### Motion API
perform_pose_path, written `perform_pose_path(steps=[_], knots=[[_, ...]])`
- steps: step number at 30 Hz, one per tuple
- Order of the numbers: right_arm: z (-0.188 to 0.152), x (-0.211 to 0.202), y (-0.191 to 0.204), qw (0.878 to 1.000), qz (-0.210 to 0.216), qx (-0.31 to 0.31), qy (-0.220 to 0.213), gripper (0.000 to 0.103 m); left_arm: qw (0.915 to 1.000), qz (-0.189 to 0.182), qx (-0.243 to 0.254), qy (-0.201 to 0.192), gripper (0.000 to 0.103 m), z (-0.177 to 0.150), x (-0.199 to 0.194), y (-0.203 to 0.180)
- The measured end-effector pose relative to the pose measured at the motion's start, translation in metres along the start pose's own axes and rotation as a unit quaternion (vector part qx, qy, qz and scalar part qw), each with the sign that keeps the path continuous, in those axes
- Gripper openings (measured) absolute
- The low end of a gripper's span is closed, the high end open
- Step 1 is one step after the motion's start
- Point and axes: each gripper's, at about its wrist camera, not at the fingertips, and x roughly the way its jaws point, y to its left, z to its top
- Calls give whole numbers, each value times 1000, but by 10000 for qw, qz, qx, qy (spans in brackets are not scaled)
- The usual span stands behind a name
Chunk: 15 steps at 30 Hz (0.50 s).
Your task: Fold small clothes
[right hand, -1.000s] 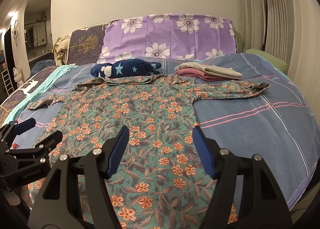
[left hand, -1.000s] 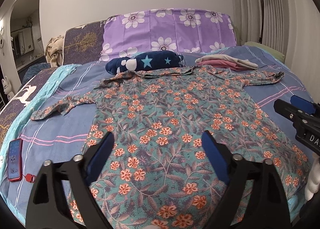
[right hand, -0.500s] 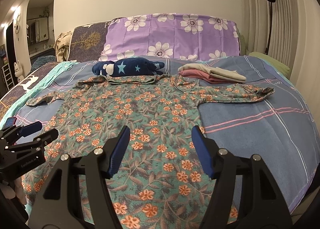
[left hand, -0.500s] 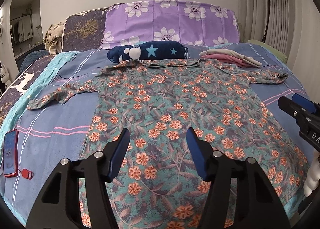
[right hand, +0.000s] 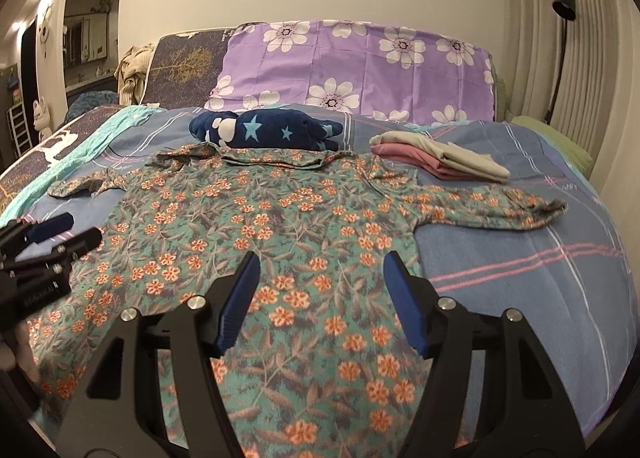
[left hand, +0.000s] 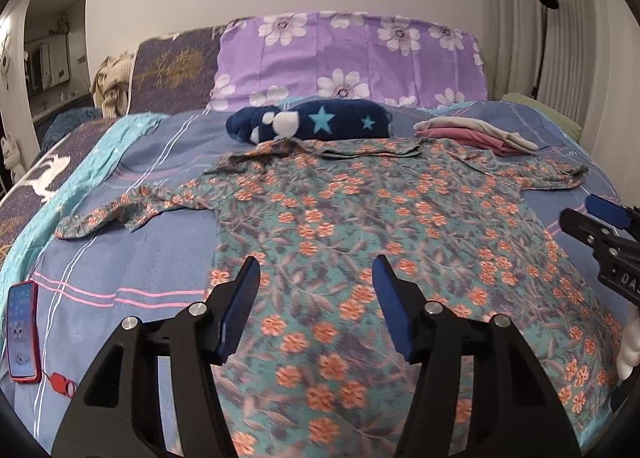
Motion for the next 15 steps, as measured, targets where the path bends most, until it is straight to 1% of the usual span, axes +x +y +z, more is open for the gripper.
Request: perform_pose_path(steps=[2, 3, 4, 5, 7, 9, 10, 11, 14, 15], knots=[[5, 6, 2, 9999, -56, -127, -19, 67, 9992, 48, -311, 238, 60, 11, 15, 27], [8, 9, 2, 9998, -80, -180, -23, 68, 9981, 85, -487, 362, 57, 18, 25, 45], [10, 13, 2, 9997, -103, -229, -23, 68, 9971, 128, -618, 427, 47, 23, 33, 61], [13, 16, 1, 9996, -118, -262, -17, 68, 9959, 182, -742, 480, 43, 28, 41, 75], [18, 24, 0, 9994, -128, -319, 2, 68, 9906, 355, -1152, 644, 38, 41, 64, 119], [24, 32, -1, 9991, -112, -406, 41, 69, 9831, 585, -1557, 769, 36, 50, 84, 158], [26, 36, -1, 9988, -114, -465, 52, 69, 9781, 696, -1775, 840, 36, 54, 93, 178], [27, 39, -1, 9985, -129, -534, 56, 69, 9710, 745, -2068, 945, 36, 58, 107, 203], [34, 57, 3, 9967, -236, -775, 102, 70, 9556, 723, -2614, 1152, 36, 68, 136, 237], [36, 64, 4, 9962, -247, -824, 138, 70, 9487, 745, -2818, 1224, 40, 74, 152, 249]])
